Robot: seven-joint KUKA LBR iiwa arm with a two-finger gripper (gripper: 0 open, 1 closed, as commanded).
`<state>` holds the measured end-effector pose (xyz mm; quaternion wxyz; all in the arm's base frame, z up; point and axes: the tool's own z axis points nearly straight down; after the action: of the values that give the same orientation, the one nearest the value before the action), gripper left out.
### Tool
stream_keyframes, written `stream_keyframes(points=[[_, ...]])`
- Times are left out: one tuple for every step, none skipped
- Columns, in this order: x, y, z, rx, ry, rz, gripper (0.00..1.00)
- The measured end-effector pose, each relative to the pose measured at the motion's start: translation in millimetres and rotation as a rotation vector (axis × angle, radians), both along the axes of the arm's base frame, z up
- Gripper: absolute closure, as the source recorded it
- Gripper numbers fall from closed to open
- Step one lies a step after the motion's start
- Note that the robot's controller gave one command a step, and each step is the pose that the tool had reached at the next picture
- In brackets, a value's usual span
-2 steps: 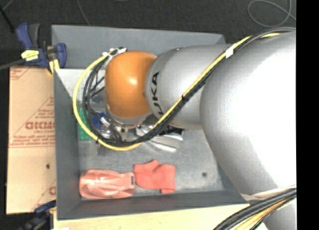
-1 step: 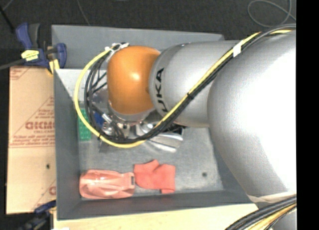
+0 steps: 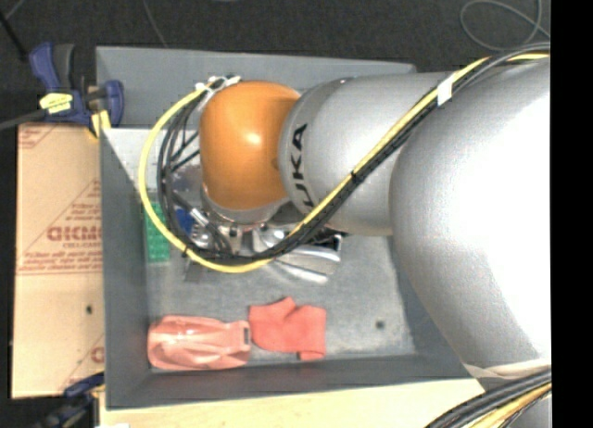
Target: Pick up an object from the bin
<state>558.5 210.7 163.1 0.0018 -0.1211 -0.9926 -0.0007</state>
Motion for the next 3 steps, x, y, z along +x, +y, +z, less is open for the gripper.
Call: stream_keyframes(points=[[-5.4,-40,-66,0.001,-0.006,0.155,0.00],[-5.5,-40,-66,0.001,-0.006,0.155,0.00],[-16.5,-44,-56,0.002,-0.009,0.119,0.00]])
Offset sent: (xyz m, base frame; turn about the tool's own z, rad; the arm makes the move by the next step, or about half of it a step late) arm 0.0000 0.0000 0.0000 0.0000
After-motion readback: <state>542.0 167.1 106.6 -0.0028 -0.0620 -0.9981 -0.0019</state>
